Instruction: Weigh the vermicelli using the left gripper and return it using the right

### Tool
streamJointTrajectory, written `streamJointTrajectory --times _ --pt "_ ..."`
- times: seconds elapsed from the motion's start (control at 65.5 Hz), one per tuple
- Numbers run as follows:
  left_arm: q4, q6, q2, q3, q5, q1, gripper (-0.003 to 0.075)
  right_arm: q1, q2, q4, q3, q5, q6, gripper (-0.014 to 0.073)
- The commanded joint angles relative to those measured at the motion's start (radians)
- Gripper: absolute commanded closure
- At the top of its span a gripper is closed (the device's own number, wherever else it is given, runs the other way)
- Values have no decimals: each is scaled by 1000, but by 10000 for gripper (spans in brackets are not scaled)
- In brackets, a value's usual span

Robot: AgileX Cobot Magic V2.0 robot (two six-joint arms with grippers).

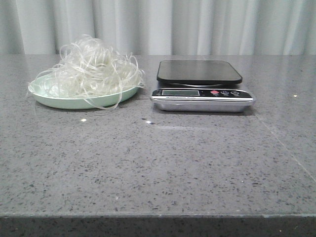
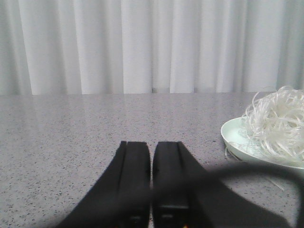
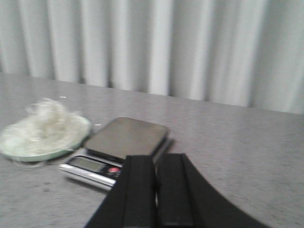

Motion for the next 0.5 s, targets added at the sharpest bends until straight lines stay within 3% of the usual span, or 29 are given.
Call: streamJointTrajectory --times 0.0,0.26,0.489 --pt "0 -9 -19 7 -82 1 574 -77 14 -27 46 -159 -2 427" --pt "0 -9 -19 7 -82 1 574 -206 13 -27 269 -460 -2 427" --pt "0 -9 -19 7 -82 1 574 -241 -23 -26 386 -619 -2 427"
